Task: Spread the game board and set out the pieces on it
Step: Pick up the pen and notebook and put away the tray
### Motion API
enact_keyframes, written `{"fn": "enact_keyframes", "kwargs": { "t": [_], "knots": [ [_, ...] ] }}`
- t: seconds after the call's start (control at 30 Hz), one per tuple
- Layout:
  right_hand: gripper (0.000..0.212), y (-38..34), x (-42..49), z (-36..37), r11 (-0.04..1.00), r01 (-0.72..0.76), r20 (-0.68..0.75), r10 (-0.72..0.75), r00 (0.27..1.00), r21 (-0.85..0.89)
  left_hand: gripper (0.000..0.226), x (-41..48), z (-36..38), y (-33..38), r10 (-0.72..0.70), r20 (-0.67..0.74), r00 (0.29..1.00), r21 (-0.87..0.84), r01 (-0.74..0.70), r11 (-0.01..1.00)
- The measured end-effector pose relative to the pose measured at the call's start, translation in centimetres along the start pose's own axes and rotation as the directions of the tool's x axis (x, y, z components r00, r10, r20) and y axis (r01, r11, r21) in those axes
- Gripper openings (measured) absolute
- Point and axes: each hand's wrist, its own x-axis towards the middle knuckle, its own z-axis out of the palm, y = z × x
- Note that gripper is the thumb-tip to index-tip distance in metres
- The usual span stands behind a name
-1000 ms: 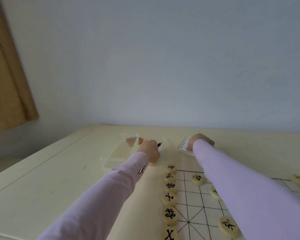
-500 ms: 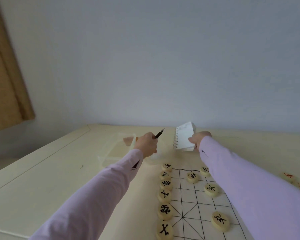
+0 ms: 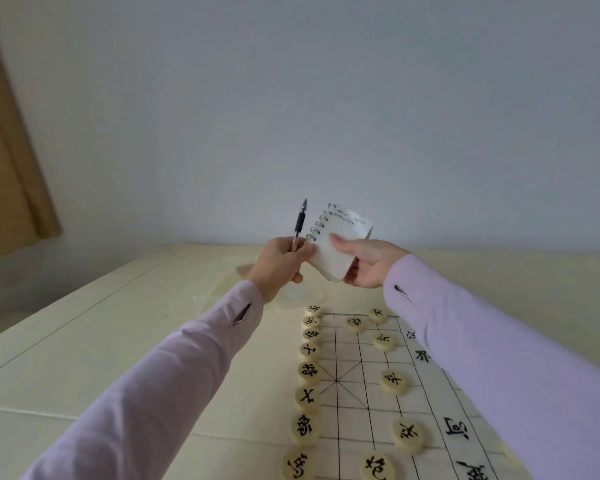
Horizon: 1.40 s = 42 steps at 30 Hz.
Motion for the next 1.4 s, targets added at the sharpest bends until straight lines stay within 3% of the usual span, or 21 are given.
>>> {"fn": "enact_keyframes", "kwargs": {
  "t": [0.2,0.33,0.43,0.53,0.67,0.77,1.2,1.33,1.4],
  "knots": [
    [0.015,0.8,-3.0,0.0,0.970,0.008,-0.141,0.027,0.990,0.242,0.032,-3.5,-1.1,1.5,-0.118,0.083,0.990,0.182,0.101,0.978],
    [0.027,0.9,-4.6,-0.9,0.901,0.088,-0.219,0.008,0.976,0.424,0.019,-4.1,-3.0,0.3,0.022,-0.024,0.999,0.418,-0.010,0.908],
    [0.030,1.4,-4.3,-1.7,0.913,0.079,-0.222,0.013,0.975,0.401,0.023,-4.6,-3.6,0.0,0.086,-0.075,0.993,0.407,-0.049,0.912],
    [0.028,2.0,-4.0,-2.1,0.940,0.079,-0.238,0.003,0.971,0.333,0.024,-4.8,-3.5,0.0,0.095,-0.030,0.995,0.480,-0.069,0.874],
    [0.025,2.0,-4.0,-1.7,0.895,0.090,-0.245,0.022,0.969,0.438,0.028,-4.8,-3.1,0.2,0.073,0.017,0.997,0.526,-0.072,0.847],
    [0.038,2.3,-3.9,-1.7,0.882,0.128,-0.282,0.006,0.960,0.454,0.029,-4.7,-3.1,0.2,0.066,0.023,0.998,0.547,-0.068,0.835],
    [0.041,2.5,-3.2,-0.5,0.954,0.137,-0.244,-0.071,0.967,0.266,0.024,-3.7,-2.5,0.6,-0.021,-0.001,1.000,0.548,0.018,0.836],
    [0.042,2.7,-2.8,-0.4,0.971,0.121,-0.236,-0.071,0.969,0.205,0.022,-3.4,-2.7,1.0,-0.027,0.057,0.998,0.639,-0.016,0.769],
    [0.042,2.6,-2.4,-0.4,0.976,0.099,-0.222,-0.054,0.974,0.196,0.022,-3.5,-3.0,0.9,-0.031,0.075,0.997,0.570,-0.018,0.821]
  ]
}}
